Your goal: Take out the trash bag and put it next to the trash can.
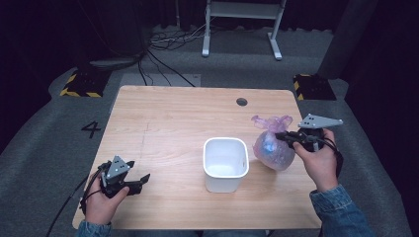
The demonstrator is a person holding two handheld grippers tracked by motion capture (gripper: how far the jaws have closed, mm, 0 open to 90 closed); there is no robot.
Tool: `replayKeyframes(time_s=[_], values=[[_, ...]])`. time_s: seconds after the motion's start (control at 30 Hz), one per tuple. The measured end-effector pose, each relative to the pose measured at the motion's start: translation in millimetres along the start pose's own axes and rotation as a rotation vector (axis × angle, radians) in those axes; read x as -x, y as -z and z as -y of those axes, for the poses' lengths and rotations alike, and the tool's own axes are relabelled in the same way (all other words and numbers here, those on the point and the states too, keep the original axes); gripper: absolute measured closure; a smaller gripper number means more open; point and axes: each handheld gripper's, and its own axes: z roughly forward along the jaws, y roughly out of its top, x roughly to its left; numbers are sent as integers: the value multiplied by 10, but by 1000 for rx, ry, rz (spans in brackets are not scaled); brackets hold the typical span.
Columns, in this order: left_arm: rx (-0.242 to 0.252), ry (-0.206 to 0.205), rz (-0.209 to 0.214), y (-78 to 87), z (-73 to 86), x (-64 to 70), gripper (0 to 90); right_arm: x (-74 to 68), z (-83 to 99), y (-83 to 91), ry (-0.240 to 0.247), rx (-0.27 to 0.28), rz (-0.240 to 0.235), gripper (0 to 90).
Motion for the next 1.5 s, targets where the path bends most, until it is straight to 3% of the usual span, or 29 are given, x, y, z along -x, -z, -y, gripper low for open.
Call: replayKeyframes(time_s=[0.27,0.5,0.6,0.7,0.83,1.1,1.27,1.5], values=[[-6,-11,14,-29,0,29,256,-11,167,-200,-15,-48,-19,876],[-23,-21,31,-88,-5,56,256,-14,257,-247,-40,-42,-35,826],[-21,-19,36,-98,-12,61,257,-30,245,-189,-40,-24,-32,726],[-16,-15,38,-99,-20,67,256,-33,242,-114,-60,3,-27,508],[-15,-6,41,-112,-19,78,257,-33,295,60,-89,53,-40,402],[-20,-1,48,-128,-17,94,257,-5,479,380,-94,84,-14,376],[-21,-6,43,-108,3,86,256,64,635,468,-111,71,23,358],[-28,16,31,-75,70,50,256,135,856,532,-116,50,68,338]])
